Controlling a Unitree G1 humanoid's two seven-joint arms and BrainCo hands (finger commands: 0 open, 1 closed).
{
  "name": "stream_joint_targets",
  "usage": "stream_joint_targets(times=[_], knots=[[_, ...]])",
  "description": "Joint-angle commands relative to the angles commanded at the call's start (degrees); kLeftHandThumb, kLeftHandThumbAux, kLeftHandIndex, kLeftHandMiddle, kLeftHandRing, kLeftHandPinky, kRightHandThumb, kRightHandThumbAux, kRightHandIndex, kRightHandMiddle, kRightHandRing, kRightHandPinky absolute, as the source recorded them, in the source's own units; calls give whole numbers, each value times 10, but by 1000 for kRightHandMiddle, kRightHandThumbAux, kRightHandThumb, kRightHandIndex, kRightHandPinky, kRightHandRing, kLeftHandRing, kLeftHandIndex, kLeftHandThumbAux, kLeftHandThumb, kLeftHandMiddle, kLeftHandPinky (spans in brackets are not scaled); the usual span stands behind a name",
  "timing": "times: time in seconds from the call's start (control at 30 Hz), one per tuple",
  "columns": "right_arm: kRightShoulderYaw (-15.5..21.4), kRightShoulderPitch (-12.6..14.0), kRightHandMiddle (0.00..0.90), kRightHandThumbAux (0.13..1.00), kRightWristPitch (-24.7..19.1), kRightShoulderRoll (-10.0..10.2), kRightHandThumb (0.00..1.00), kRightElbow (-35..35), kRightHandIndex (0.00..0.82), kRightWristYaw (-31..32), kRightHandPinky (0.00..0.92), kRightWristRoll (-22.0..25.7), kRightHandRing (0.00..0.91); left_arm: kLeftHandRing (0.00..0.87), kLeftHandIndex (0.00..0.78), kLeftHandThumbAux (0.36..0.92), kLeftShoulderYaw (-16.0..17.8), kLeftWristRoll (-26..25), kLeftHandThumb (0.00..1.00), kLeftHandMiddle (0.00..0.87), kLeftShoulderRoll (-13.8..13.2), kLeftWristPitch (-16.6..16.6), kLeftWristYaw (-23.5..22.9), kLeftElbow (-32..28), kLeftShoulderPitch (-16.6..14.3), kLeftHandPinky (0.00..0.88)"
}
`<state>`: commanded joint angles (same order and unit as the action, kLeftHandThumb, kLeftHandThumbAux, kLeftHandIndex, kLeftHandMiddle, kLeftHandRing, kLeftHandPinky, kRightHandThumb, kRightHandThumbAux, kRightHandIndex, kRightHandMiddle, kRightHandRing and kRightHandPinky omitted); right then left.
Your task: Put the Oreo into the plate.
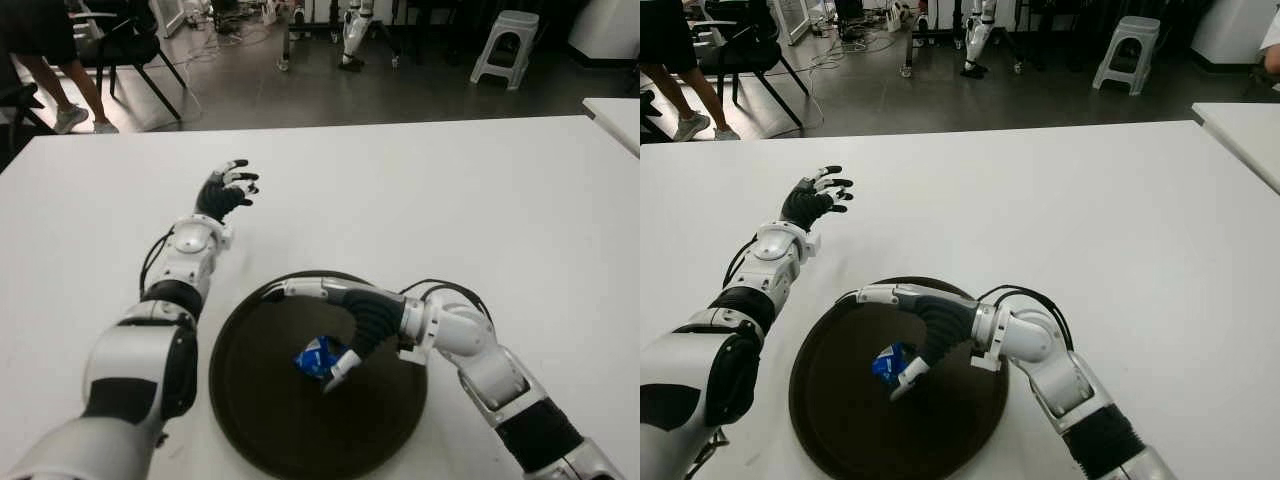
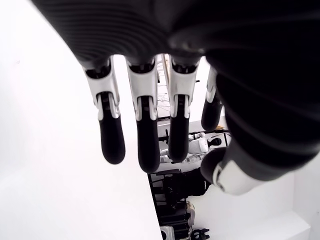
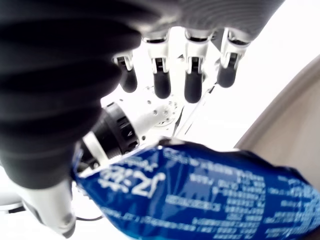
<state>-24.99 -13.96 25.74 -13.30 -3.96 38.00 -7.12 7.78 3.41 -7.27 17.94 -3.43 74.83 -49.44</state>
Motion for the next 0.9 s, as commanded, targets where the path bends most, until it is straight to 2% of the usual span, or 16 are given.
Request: stream_joint_targets(times=[0.23, 0.9], knots=[[-6, -9, 120, 821, 15, -5, 0, -16, 87, -3, 103, -23, 117, 323, 188, 736, 1, 0, 125, 304, 0, -1, 2, 1, -1, 373], [-6, -18, 111, 797, 40, -3, 0, -38, 82, -10, 111, -13, 110, 328, 200, 718, 1, -1, 129, 311, 1, -4, 1, 1, -1, 376]])
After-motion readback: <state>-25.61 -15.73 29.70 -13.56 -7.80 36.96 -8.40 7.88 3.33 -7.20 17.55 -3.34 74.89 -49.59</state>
